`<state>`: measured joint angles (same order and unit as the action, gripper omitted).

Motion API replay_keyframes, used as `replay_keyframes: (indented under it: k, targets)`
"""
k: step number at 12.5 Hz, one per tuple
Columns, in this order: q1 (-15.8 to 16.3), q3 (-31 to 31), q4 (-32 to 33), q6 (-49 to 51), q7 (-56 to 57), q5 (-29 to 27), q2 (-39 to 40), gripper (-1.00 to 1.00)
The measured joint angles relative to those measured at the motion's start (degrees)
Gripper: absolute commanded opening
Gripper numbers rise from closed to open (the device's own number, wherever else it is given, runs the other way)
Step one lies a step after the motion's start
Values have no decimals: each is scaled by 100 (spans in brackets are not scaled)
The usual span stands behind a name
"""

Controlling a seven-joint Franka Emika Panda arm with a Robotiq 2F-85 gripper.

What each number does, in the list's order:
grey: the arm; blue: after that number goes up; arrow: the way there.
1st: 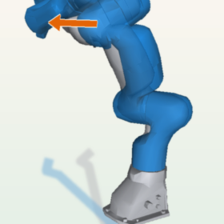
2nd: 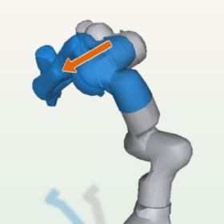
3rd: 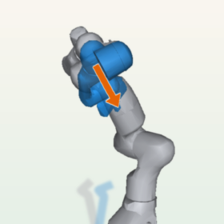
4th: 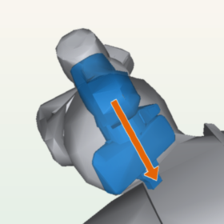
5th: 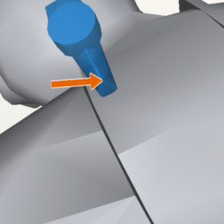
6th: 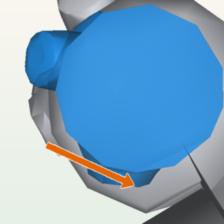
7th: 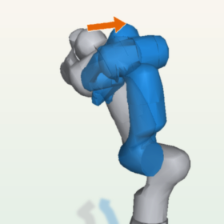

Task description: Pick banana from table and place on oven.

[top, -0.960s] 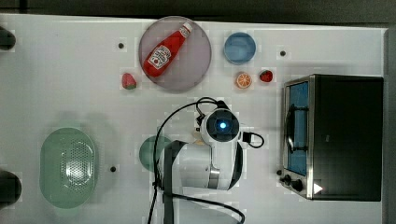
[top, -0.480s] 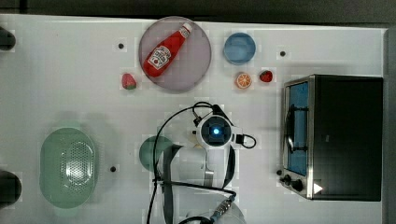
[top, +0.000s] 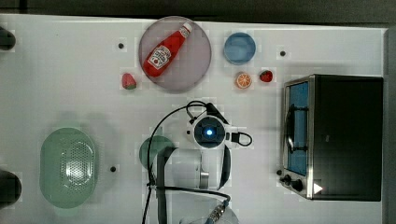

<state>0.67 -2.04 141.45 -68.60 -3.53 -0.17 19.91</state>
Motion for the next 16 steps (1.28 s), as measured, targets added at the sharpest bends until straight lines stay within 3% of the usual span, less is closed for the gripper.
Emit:
replay_keyframes:
  k: [5, 8, 11, 14, 16]
  targets:
    - [-54, 3, -34, 280, -3, 46, -683, -64]
    - [-125, 71, -168, 1737, -3, -77, -2101, -64]
    - [-116, 101, -850, 3578, -3, -84, -3231, -64]
    - [-129, 102, -1712, 5020, -3, -132, -3760, -64]
    - [-93, -75, -2070, 5300, -3, 16, -3915, -64]
